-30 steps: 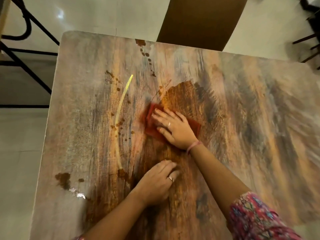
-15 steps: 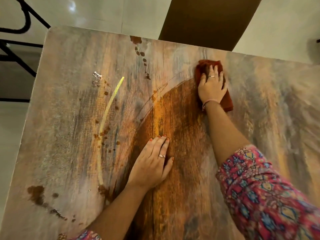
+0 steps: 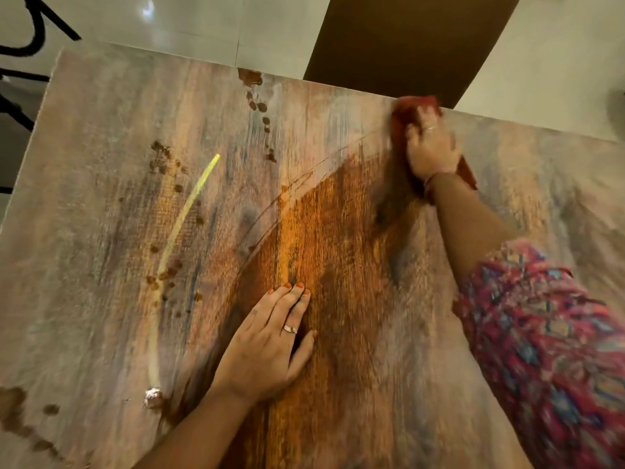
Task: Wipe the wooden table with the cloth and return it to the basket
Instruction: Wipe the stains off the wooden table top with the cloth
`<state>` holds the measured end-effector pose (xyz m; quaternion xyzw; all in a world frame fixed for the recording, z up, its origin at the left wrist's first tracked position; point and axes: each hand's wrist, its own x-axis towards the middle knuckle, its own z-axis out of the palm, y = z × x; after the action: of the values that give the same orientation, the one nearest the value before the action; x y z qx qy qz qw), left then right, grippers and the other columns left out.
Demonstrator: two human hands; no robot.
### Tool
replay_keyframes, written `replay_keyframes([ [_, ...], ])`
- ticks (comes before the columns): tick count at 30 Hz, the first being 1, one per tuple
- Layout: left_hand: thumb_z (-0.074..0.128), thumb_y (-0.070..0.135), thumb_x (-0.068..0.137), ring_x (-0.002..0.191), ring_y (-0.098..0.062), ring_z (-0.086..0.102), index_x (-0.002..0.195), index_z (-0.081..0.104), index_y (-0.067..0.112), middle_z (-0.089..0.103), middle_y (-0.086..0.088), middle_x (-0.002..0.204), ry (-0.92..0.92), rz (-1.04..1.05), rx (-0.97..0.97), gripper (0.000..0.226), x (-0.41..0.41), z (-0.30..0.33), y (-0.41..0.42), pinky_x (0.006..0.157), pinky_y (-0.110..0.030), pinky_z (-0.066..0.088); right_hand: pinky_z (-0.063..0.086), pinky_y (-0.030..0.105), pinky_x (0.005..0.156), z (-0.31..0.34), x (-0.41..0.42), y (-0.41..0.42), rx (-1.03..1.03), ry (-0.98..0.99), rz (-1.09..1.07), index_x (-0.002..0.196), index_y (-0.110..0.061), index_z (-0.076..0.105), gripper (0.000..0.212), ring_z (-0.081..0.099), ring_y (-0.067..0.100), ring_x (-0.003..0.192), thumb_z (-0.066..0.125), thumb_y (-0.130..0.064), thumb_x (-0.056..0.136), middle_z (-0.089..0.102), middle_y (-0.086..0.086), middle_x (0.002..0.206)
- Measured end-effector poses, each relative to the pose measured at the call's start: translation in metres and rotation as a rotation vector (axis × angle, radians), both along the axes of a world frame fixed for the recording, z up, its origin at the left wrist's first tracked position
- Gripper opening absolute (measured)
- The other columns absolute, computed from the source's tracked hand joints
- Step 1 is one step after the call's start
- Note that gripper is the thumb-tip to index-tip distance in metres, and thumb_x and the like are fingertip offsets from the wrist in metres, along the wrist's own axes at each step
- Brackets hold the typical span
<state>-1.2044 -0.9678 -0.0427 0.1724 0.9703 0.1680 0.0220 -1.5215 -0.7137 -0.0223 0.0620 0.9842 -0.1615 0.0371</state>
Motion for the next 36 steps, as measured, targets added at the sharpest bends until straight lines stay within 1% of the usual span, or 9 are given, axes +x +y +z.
replay_keyframes([
  [2, 0.046, 0.044, 0.093, 0.13, -0.024, 0.045, 0.135, 0.052, 0.006, 0.052, -0.009, 0.138, -0.002, -0.002, -0.011, 0.056, -0.002, 0.001, 0.001, 0.112, -0.037, 0.029, 0.003, 0.051, 0.119, 0.003, -0.026, -0.005, -0.024, -0.07, -0.24, 0.153, -0.025, 0.019, 0.054, 0.005, 0.022, 0.149, 0.028, -0.039, 0.101, 0.013, -0.003, 0.162],
  [3, 0.047, 0.044, 0.093, 0.129, -0.024, 0.046, 0.135, 0.053, 0.006, 0.053, -0.009, 0.138, -0.004, -0.006, -0.018, 0.056, -0.002, 0.002, 0.001, 0.111, -0.037, 0.03, 0.003, 0.051, 0.119, 0.002, -0.025, -0.021, -0.011, -0.076, -0.239, 0.153, -0.024, 0.018, 0.055, 0.004, 0.023, 0.149, 0.028, -0.038, 0.101, 0.011, -0.002, 0.162],
  [9, 0.044, 0.043, 0.092, 0.127, -0.027, 0.049, 0.133, 0.054, 0.005, 0.054, -0.012, 0.136, -0.018, -0.017, -0.032, 0.057, -0.003, 0.005, 0.001, 0.109, -0.039, 0.031, 0.012, 0.045, 0.118, -0.013, 0.122, -0.133, 0.003, 0.067, 0.577, 0.148, -0.024, 0.034, 0.054, 0.022, 0.019, 0.146, 0.04, -0.033, 0.095, 0.029, -0.004, 0.156],
  [13, 0.044, 0.043, 0.093, 0.128, -0.026, 0.048, 0.134, 0.053, 0.005, 0.053, -0.011, 0.138, -0.026, -0.019, -0.027, 0.057, -0.005, 0.005, 0.001, 0.11, -0.038, 0.031, 0.008, 0.04, 0.117, -0.012, 0.114, -0.113, 0.034, 0.023, 0.798, 0.149, -0.032, 0.029, 0.053, 0.017, 0.013, 0.146, 0.035, -0.04, 0.097, 0.025, -0.009, 0.158],
  [15, 0.044, 0.043, 0.093, 0.129, -0.025, 0.046, 0.135, 0.052, 0.005, 0.052, -0.011, 0.138, -0.018, -0.012, -0.012, 0.057, -0.005, 0.004, 0.001, 0.111, -0.038, 0.03, 0.008, 0.046, 0.12, -0.01, 0.065, -0.096, 0.044, 0.019, 0.682, 0.15, -0.031, 0.027, 0.054, 0.015, 0.016, 0.147, 0.034, -0.04, 0.097, 0.021, -0.005, 0.159],
  [18, 0.043, 0.043, 0.093, 0.13, -0.023, 0.042, 0.134, 0.052, 0.005, 0.053, -0.011, 0.137, -0.003, -0.012, -0.002, 0.056, -0.005, 0.005, 0.001, 0.112, -0.037, 0.028, 0.005, 0.05, 0.119, -0.008, -0.004, -0.07, 0.069, -0.002, 0.225, 0.153, -0.026, 0.017, 0.058, 0.008, 0.022, 0.149, 0.032, -0.04, 0.099, 0.009, 0.003, 0.162],
  [22, 0.043, 0.043, 0.093, 0.129, -0.023, 0.042, 0.133, 0.053, 0.005, 0.054, -0.011, 0.136, 0.006, -0.009, -0.001, 0.056, -0.007, 0.007, 0.001, 0.113, -0.036, 0.027, 0.001, 0.063, 0.114, -0.005, -0.022, -0.08, 0.076, -0.059, -0.177, 0.155, -0.017, 0.005, 0.064, -0.002, 0.028, 0.149, 0.026, -0.043, 0.1, 0.002, 0.011, 0.162],
  [30, 0.044, 0.042, 0.093, 0.126, -0.027, 0.05, 0.132, 0.055, 0.005, 0.055, -0.012, 0.135, -0.008, -0.023, -0.019, 0.055, -0.007, 0.007, 0.001, 0.111, -0.038, 0.03, 0.004, 0.05, 0.118, -0.009, 0.182, -0.107, 0.046, 0.023, 0.355, 0.152, -0.028, 0.024, 0.061, 0.011, 0.015, 0.148, 0.033, -0.047, 0.094, 0.019, -0.005, 0.16],
  [36, 0.041, 0.044, 0.095, 0.127, -0.025, 0.049, 0.134, 0.053, 0.006, 0.054, -0.011, 0.137, -0.027, -0.015, -0.023, 0.056, -0.005, 0.006, 0.0, 0.111, -0.038, 0.03, 0.004, 0.048, 0.12, -0.014, 0.182, -0.092, 0.12, 0.043, 0.418, 0.152, -0.025, 0.022, 0.062, 0.009, 0.012, 0.148, 0.033, -0.047, 0.096, 0.017, -0.007, 0.16],
])
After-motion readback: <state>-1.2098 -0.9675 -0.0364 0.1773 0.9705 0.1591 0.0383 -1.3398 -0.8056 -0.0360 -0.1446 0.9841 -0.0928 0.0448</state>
